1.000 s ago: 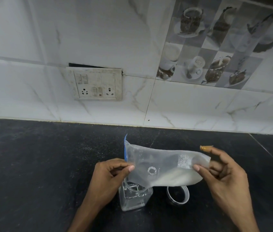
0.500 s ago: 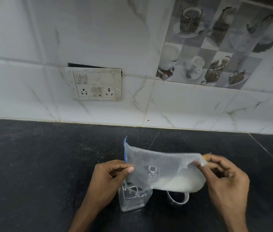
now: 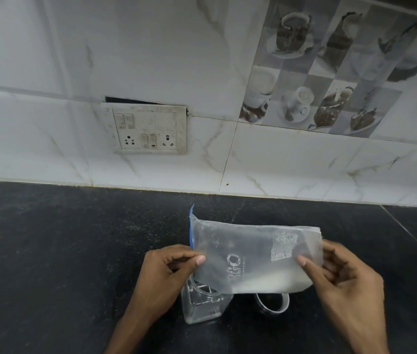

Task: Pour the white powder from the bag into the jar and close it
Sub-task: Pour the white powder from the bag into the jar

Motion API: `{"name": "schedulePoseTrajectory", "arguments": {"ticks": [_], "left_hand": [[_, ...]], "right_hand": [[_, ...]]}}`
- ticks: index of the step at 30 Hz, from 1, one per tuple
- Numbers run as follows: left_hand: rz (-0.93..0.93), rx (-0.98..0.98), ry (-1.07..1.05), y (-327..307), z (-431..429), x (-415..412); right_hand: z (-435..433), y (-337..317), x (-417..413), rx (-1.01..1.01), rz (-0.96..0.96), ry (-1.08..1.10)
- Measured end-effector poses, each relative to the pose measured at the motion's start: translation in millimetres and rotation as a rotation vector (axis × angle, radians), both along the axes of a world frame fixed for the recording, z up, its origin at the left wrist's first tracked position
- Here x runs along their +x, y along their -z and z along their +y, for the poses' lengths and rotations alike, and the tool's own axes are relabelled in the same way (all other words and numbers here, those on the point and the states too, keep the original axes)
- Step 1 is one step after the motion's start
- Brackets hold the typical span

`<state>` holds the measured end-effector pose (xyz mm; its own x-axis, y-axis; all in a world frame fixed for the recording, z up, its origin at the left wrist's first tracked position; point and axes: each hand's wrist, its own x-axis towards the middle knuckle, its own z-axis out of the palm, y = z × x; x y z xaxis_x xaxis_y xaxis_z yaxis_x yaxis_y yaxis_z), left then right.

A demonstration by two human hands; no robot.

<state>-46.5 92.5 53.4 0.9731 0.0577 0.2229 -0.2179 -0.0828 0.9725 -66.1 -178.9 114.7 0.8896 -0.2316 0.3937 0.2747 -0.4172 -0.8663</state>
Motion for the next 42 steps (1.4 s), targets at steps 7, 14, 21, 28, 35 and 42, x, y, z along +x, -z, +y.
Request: {"name": "schedulePoseTrajectory", "arguments": {"ticks": [7, 14, 21, 28, 35, 42], "left_hand": [[-0.01, -0.066, -0.041, 2, -3, -1], [-0.021, -0.052, -0.052, 3, -5, -3], [-0.027, -0.063, -0.099, 3, -6, -4], [-0.021, -0.04, -0.1, 7, -4, -4], [-0.019, -0.036, -0.096, 6, -6, -6], [-0.032, -0.028, -0.098, 7, -6, -6]], "right_hand": [[17, 5, -1, 0.053, -0.233, 0.127], [24, 1, -3, -0.051, -0.388, 0.163], [29, 0, -4, -0.064, -0.408, 0.148], [25, 1, -3, -0.053, -0.352, 0.087], [23, 1, -1, -0.036, -0.332, 0.082], [25, -3, 0, -0.045, -0.309, 0.066]]}}
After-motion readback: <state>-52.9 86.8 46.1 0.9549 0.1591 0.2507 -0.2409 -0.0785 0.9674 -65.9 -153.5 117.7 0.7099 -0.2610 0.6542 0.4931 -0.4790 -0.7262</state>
